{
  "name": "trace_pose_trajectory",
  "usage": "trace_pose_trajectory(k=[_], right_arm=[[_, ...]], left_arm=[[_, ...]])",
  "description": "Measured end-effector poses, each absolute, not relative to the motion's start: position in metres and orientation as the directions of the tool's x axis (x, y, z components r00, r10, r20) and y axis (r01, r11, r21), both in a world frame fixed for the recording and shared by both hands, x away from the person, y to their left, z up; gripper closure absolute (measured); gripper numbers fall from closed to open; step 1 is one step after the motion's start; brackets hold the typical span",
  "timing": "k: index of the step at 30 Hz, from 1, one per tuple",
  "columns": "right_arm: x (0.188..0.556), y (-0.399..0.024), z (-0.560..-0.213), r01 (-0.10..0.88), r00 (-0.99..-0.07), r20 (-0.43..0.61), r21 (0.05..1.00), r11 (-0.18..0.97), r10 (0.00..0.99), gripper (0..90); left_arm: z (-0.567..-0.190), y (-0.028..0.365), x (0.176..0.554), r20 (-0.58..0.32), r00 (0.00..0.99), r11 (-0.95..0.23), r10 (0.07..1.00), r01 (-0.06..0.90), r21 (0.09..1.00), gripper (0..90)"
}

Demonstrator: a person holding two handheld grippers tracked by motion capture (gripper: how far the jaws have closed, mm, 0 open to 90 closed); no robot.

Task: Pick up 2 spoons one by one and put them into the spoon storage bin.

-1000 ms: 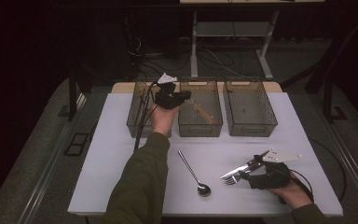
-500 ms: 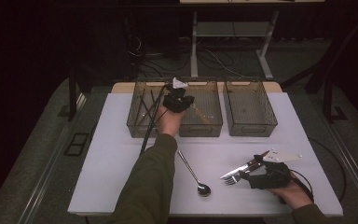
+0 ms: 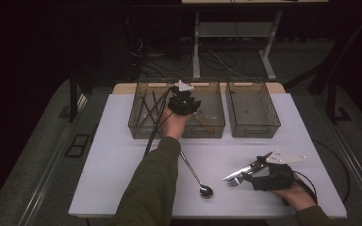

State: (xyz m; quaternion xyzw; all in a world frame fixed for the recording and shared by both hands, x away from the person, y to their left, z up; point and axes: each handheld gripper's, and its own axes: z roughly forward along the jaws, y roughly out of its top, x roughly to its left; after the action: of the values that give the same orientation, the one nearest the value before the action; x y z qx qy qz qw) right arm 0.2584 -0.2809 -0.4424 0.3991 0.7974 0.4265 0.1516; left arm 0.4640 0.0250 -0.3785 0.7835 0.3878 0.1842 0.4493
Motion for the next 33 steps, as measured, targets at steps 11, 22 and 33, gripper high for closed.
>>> trace_pose_trajectory(k=[11, 22, 33], right_arm=[[0.259, -0.280, -0.443, 0.512, -0.635, 0.099, 0.797, 0.322, 0.766, 12.2], [0.259, -0.280, -0.444, 0.512, -0.633, 0.093, 0.795, 0.326, 0.768, 12.3], [0.259, -0.279, -0.444, 0.517, -0.629, 0.092, 0.791, 0.327, 0.772, 12.3]], left_arm=[[-0.363, 0.034, 0.449, -0.106, 0.708, -0.298, 0.699, 0.422, 0.856, 45.7], [-0.356, 0.046, 0.415, -0.089, 0.777, -0.353, 0.624, 0.381, 0.854, 35.9], [-0.367, 0.059, 0.373, -0.100, 0.864, -0.409, 0.493, 0.332, 0.850, 56.5]])
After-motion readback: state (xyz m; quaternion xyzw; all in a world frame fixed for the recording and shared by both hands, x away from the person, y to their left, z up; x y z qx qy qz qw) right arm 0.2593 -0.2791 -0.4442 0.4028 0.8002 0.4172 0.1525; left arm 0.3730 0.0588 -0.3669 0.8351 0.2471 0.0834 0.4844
